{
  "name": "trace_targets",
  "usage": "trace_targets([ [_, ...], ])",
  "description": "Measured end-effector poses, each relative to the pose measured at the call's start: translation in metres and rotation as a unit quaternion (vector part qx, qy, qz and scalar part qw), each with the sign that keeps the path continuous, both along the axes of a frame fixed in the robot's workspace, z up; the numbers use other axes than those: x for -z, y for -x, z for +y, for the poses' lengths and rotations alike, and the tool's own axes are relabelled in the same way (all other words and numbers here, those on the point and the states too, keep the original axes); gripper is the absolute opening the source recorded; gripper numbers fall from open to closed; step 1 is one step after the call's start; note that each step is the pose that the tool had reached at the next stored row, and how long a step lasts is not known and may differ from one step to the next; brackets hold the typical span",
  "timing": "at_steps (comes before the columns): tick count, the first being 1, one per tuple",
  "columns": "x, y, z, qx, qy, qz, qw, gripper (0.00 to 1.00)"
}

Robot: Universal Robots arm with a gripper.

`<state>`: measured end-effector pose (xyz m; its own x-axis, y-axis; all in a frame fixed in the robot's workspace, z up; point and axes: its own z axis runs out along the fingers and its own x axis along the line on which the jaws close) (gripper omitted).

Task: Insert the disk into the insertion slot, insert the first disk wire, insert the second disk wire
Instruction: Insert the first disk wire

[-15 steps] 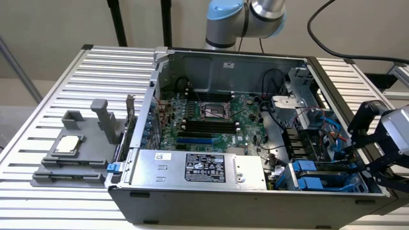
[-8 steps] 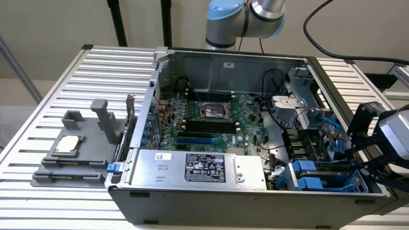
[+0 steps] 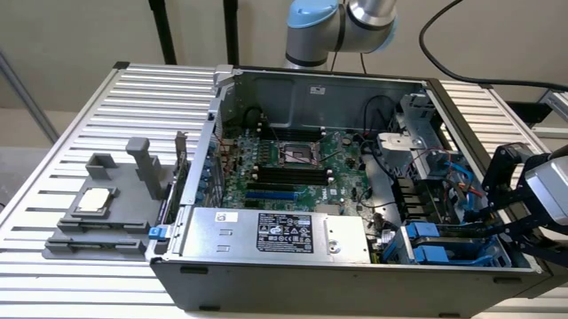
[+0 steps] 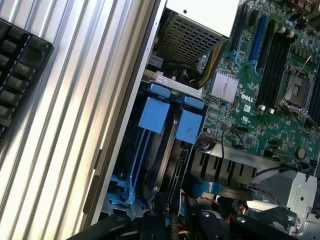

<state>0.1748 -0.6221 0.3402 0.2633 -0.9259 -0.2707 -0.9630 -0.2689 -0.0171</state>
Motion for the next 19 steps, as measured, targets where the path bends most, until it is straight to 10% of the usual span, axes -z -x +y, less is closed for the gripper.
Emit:
trace_targets([
  [15, -0.0097, 0.007, 0.0001, -0.005, -0.0001, -0.0002, 1.0, 0.16],
  [19, -0.0108, 0.017, 0.0022, -0.005, 0.0044, 0.0011, 1.0, 0.16],
])
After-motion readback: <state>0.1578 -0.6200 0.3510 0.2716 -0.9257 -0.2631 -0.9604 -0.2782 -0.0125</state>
